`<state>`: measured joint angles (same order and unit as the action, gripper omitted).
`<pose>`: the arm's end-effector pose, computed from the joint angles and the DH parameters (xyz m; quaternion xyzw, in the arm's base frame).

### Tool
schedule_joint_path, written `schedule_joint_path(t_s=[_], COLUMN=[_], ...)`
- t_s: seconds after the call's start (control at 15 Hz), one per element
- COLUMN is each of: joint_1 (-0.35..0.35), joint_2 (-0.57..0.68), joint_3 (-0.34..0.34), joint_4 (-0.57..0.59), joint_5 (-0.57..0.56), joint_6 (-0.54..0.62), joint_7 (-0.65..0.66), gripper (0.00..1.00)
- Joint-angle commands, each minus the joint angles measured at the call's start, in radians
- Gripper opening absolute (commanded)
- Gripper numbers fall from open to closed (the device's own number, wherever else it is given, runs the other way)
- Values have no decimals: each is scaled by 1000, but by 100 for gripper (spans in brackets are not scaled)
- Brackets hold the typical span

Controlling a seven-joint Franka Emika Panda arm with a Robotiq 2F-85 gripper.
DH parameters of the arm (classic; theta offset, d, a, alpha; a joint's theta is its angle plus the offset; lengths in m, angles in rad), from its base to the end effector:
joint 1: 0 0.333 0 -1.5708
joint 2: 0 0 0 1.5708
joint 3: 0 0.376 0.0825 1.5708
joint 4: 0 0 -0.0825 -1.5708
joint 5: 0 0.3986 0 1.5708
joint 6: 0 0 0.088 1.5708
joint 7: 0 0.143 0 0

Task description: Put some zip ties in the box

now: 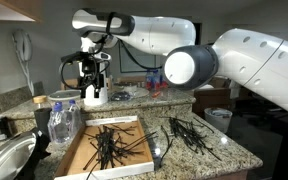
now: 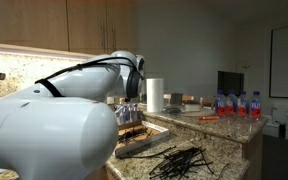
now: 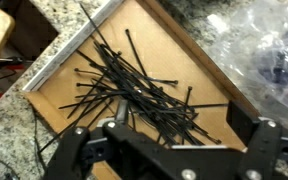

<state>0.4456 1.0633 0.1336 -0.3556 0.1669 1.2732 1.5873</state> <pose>0.7044 0.4117 0.4390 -0.8597 0.4867 0.1551 0.0091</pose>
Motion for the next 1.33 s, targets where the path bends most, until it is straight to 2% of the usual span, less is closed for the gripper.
schedule_joint_path(t_s=[0.0, 0.27, 0.67, 0.8, 1.07, 1.13, 1.27], joint_1=[17, 77, 194, 229, 267, 257, 265], joint_2=[-91, -157, -239, -262, -308, -283, -303], joint_3=[0, -43, -114, -136, -156, -150, -154], joint_4=[-52, -44, -24, -12, 3, -4, -3], joint_5=[-22, -97, -252, -291, -336, -304, -308], joint_6=[-174, -345, -502, -508, -430, -457, -439], joint_7=[-75, -107, -225, -259, -341, -277, -291], gripper=[100, 100, 100, 100, 100, 100, 100])
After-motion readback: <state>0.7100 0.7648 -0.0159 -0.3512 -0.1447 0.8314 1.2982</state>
